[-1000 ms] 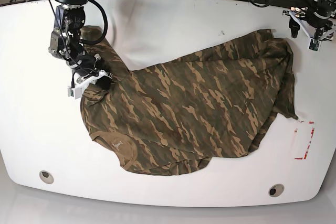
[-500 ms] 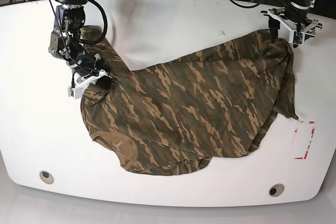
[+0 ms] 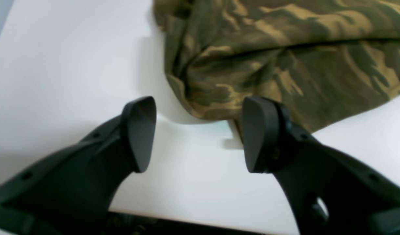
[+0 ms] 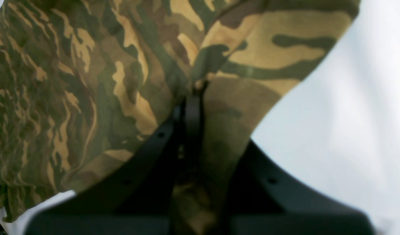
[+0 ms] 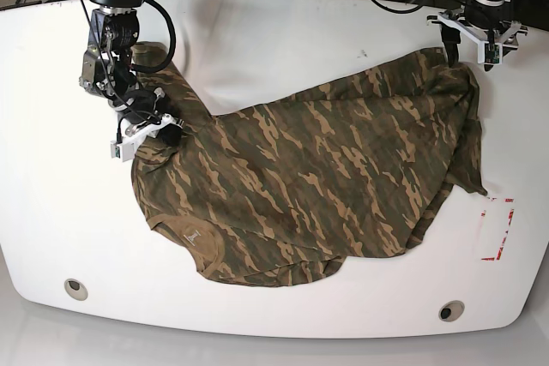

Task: Layout the t-shirt on the table in an organized manner, then fold the t-shirt properly
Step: 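Pull the shirt corners outward with both grippers to spread it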

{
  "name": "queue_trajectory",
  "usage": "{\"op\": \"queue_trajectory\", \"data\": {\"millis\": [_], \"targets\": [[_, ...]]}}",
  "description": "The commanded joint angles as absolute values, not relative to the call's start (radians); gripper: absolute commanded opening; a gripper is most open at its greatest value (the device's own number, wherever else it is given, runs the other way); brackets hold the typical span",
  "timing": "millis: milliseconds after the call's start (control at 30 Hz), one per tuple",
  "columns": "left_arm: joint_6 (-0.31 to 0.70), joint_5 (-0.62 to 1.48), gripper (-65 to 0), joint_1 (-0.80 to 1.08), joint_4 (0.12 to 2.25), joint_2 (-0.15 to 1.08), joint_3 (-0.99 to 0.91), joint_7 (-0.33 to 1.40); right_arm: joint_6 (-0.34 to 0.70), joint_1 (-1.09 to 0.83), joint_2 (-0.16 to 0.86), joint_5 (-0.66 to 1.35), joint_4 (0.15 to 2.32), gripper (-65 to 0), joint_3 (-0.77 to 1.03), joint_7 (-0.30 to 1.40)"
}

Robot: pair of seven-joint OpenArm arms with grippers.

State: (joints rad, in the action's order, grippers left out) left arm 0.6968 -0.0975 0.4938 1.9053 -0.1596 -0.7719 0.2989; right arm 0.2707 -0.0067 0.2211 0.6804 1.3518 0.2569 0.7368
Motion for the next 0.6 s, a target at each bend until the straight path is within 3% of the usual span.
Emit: {"op": "queue_trajectory", "data": {"millis": [0, 567], "targets": [[0.698, -0.085, -26.3, 0.527, 1.920, -0.157, -0.765, 0.280, 0.271, 0.002, 0.229, 0.673, 1.360, -65.0, 0.259, 0.743], [0.698, -0.087, -26.3, 0.535, 1.854, -0.157, -0.677, 0.280, 0.271, 0.004, 0.231, 0.673, 1.360, -65.0, 0.226, 0.743]]}}
